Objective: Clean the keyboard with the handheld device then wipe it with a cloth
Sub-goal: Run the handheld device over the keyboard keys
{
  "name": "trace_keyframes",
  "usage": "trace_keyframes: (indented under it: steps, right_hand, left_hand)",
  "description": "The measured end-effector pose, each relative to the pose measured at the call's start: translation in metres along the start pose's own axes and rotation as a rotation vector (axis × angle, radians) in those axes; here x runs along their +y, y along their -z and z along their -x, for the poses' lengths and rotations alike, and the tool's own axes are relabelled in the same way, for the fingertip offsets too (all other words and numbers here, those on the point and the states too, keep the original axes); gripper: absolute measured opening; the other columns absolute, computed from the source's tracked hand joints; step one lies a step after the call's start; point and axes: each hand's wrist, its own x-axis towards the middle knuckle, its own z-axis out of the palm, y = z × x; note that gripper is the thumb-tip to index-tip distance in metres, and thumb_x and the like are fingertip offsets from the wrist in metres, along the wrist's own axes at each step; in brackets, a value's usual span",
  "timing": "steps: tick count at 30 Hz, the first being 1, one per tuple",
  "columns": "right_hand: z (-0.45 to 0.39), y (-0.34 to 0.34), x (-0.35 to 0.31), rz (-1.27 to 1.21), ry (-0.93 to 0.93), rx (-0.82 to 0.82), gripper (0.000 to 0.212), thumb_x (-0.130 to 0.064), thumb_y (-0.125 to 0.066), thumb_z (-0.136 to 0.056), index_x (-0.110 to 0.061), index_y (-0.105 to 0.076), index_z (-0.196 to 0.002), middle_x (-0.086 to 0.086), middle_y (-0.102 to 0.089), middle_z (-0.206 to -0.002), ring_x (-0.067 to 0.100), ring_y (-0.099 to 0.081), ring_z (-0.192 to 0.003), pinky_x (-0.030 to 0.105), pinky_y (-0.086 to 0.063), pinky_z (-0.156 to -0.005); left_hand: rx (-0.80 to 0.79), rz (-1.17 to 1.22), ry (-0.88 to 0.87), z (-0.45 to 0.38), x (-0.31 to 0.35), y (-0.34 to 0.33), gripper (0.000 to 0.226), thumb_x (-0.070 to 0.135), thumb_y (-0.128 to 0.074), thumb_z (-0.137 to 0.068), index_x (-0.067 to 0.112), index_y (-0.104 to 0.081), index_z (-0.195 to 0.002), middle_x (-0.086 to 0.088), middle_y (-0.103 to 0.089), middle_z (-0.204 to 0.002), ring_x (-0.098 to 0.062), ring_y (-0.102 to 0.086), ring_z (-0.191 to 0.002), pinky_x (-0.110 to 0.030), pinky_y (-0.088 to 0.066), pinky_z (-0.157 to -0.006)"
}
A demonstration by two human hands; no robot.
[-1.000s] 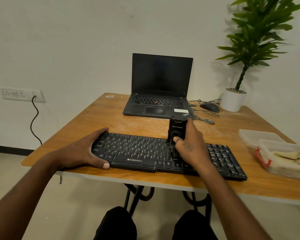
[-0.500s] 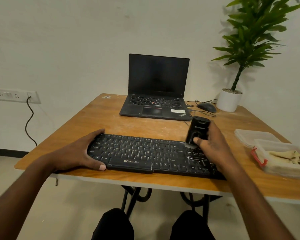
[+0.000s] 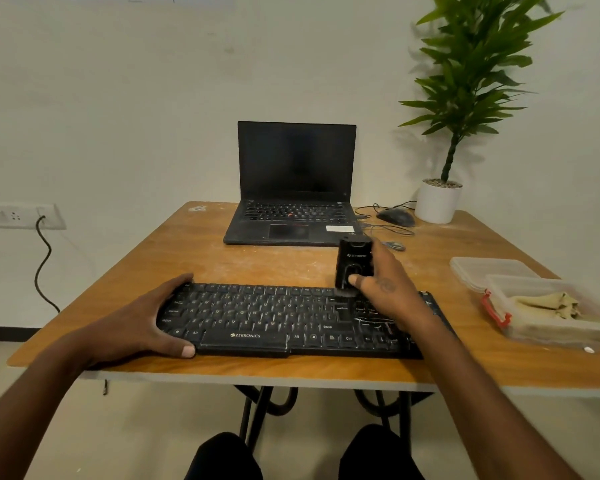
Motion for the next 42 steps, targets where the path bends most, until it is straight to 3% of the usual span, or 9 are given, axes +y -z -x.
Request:
trace_keyframes:
  steps: [7, 12, 15, 20, 23, 27, 31, 37, 42]
  right_hand:
    - [0.015, 0.059, 0.032, 0.031, -0.1, 0.147, 0.057, -0.002, -0.065, -0.09, -0.025, -0.043, -0.137, 0.001, -0.062, -0.119, 0.023, -0.059, -0.112, 0.043, -0.047, -0.087]
    - [0.007, 0.026, 0.015, 0.067, -0.022, 0.117, 0.058, 0.002, -0.064, -0.089, -0.017, -0.042, -0.139, 0.004, -0.061, -0.122, 0.014, -0.054, -0.102, 0.019, -0.04, -0.065]
    - [0.001, -0.003, 0.001, 0.057, 0.028, 0.049, 0.055, 0.001, -0.064, -0.089, -0.014, -0.042, -0.137, 0.002, -0.061, -0.121, 0.013, -0.055, -0.101, 0.014, -0.04, -0.064]
    - [0.0, -0.003, 0.0, -0.008, 0.022, -0.025, 0.055, 0.001, -0.065, -0.09, -0.018, -0.044, -0.137, 0.003, -0.062, -0.123, 0.016, -0.058, -0.107, 0.017, -0.042, -0.068]
    - [0.013, 0.03, 0.013, -0.01, -0.02, 0.038, 0.057, 0.002, -0.065, -0.089, -0.021, -0.045, -0.137, 0.001, -0.061, -0.125, 0.018, -0.057, -0.114, 0.026, -0.044, -0.075]
    - [0.031, 0.058, 0.026, 0.05, -0.065, 0.145, 0.055, -0.001, -0.065, -0.09, -0.027, -0.044, -0.134, -0.011, -0.059, -0.108, 0.014, -0.056, -0.106, 0.03, -0.04, -0.073]
    - [0.031, 0.037, 0.016, 0.045, -0.019, 0.129, 0.055, 0.001, -0.062, -0.09, -0.023, -0.042, -0.136, -0.006, -0.06, -0.11, 0.016, -0.059, -0.104, 0.024, -0.045, -0.07]
    - [0.029, 0.002, -0.002, 0.001, 0.053, 0.048, 0.052, 0.0, -0.064, -0.09, -0.024, -0.044, -0.132, -0.01, -0.059, -0.111, 0.012, -0.057, -0.108, 0.031, -0.049, -0.083]
    - [0.042, 0.035, 0.017, -0.01, -0.015, 0.094, 0.053, -0.002, -0.063, -0.091, -0.029, -0.043, -0.132, -0.018, -0.057, -0.104, 0.005, -0.057, -0.098, 0.024, -0.043, -0.07]
  left_hand:
    - [0.007, 0.01, -0.009, 0.0, -0.001, -0.001, 0.133, 0.065, -0.094, -0.045, 0.057, -0.016, -0.153, 0.03, -0.036, -0.142, 0.0, -0.049, -0.125, -0.016, -0.045, -0.089]
    - [0.007, 0.011, -0.007, 0.0, 0.001, -0.001, 0.134, 0.065, -0.095, -0.044, 0.057, -0.017, -0.153, 0.026, -0.037, -0.145, -0.002, -0.05, -0.124, -0.017, -0.047, -0.088]
    - [0.001, 0.011, -0.002, 0.001, 0.001, -0.001, 0.132, 0.065, -0.095, -0.045, 0.059, -0.016, -0.152, 0.023, -0.037, -0.146, -0.005, -0.051, -0.125, -0.019, -0.048, -0.089]
    - [0.0, -0.005, -0.002, 0.001, 0.002, -0.001, 0.134, 0.066, -0.093, -0.045, 0.057, -0.015, -0.153, 0.021, -0.036, -0.148, -0.004, -0.049, -0.125, -0.018, -0.046, -0.089]
    - [0.012, 0.007, -0.004, 0.0, -0.001, -0.001, 0.134, 0.066, -0.094, -0.045, 0.057, -0.016, -0.153, 0.023, -0.036, -0.148, -0.002, -0.048, -0.125, -0.017, -0.046, -0.089]
    - [0.019, 0.005, -0.008, -0.003, -0.005, 0.0, 0.134, 0.067, -0.095, -0.043, 0.06, -0.017, -0.152, 0.024, -0.037, -0.148, -0.003, -0.05, -0.126, -0.022, -0.046, -0.093]
    - [0.009, -0.009, -0.009, -0.004, -0.006, 0.001, 0.134, 0.07, -0.094, -0.041, 0.063, -0.017, -0.15, 0.022, -0.039, -0.147, -0.007, -0.053, -0.123, -0.024, -0.048, -0.092]
    - [0.009, -0.004, -0.005, -0.003, -0.005, 0.0, 0.134, 0.069, -0.094, -0.041, 0.061, -0.017, -0.151, 0.02, -0.039, -0.146, -0.008, -0.052, -0.124, -0.025, -0.049, -0.094]
    - [0.019, -0.005, -0.005, -0.004, -0.006, 0.0, 0.136, 0.07, -0.094, -0.04, 0.059, -0.018, -0.152, 0.022, -0.039, -0.145, -0.005, -0.052, -0.123, -0.023, -0.048, -0.092]
